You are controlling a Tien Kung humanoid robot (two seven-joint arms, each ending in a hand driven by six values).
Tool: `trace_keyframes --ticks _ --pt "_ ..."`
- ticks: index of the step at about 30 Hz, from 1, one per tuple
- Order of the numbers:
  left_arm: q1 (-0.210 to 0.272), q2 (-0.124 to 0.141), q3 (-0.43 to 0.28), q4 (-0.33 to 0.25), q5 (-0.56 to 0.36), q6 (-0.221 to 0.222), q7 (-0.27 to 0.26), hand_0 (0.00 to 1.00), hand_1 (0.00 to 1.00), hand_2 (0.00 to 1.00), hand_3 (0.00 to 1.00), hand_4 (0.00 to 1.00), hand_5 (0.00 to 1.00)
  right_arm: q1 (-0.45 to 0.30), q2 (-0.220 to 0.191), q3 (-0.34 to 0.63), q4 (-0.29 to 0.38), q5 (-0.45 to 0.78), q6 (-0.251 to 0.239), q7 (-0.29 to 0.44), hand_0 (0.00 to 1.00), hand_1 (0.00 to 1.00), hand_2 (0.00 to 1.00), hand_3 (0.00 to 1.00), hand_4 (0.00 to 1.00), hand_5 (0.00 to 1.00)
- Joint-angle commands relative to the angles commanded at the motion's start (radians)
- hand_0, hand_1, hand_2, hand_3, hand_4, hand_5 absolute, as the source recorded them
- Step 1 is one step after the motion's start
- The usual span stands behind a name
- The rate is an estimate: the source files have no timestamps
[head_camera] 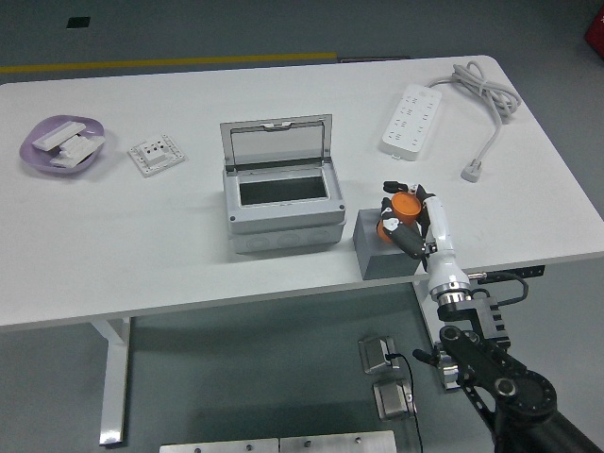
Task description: Pick up the cylinder from the cube,place it in the box,flap close box
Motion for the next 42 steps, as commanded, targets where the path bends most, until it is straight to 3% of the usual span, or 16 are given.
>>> trace_keyframes --ticks 10,16,20,33,42 --pt "-0.001 0.000 -0.002 0.000 0.002 -0.001 0.001 0.628 0.572 0.522 0.609 0.583 0.153 0.049 -0.007 -0.003 0.010 -0.051 -0.011 -0.020 0.396 0.288 0.495 0.532 0.002 0.002" --pt "0.000 0.001 -0.004 0.000 0.006 -0.001 0.001 0.629 0.572 0.521 0.609 0.582 0.153 0.139 -0.019 -0.051 -0.003 -0.124 -0.026 -0.069 0.387 0.287 0.495 0.533 0.002 0.002" --pt "-0.001 0.003 -0.005 0.000 0.011 -0.001 0.002 0.628 0.572 0.521 0.608 0.582 0.152 0.223 -0.014 -0.126 -0.030 -0.208 -0.026 -0.139 0.377 0.290 0.488 0.531 0.002 0.002" --pt "-0.003 0.016 -0.004 0.000 0.022 0.000 0.010 0.628 0.572 0.521 0.607 0.581 0.151 0.508 0.043 -0.334 -0.113 -0.560 0.098 -0.378 0.365 0.292 0.486 0.530 0.002 0.002" --pt "-0.017 0.025 -0.008 0.000 0.042 -0.003 0.009 0.629 0.572 0.521 0.609 0.581 0.150 0.662 0.060 -0.443 -0.262 -0.724 0.127 -0.366 0.365 0.289 0.487 0.529 0.002 0.002"
